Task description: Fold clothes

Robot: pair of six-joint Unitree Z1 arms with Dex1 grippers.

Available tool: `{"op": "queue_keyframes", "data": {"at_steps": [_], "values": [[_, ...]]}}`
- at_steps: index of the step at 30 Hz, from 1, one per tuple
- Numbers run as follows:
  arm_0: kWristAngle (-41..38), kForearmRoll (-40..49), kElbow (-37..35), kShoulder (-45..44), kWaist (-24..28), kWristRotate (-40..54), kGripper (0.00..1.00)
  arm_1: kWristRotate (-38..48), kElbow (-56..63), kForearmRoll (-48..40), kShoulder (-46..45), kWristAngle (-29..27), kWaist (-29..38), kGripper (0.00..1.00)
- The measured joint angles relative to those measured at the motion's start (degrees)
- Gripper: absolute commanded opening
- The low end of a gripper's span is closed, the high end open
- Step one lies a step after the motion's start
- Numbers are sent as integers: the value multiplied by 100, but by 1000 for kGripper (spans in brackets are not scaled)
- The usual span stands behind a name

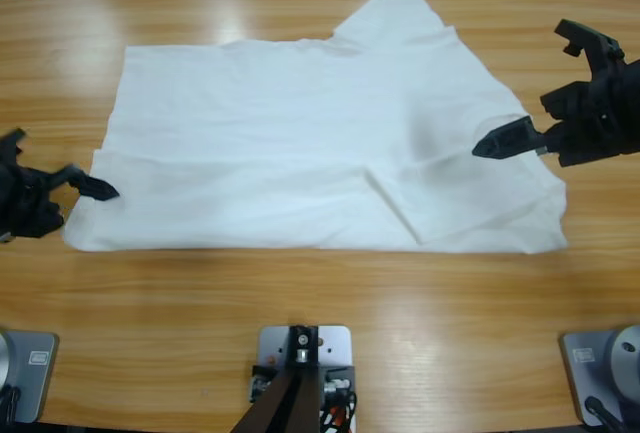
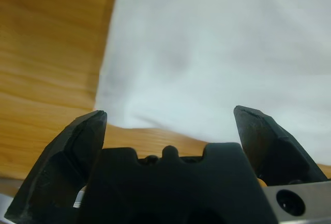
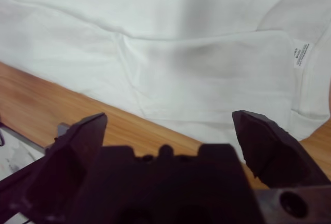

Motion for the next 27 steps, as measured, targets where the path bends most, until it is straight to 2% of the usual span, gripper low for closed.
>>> {"op": "queue_keyframes", "data": {"at_steps": [7, 17, 27], "values": [[0, 0, -152, -213, 0, 88, 959, 0, 22, -17, 0, 1, -1, 1000], [-43, 0, -152, 774, 0, 111, 959, 0, 36, -17, -6, 18, -17, 1000], [-47, 0, -43, 855, 0, 40, 959, 0, 36, -18, -6, 88, -141, 1000]]}}
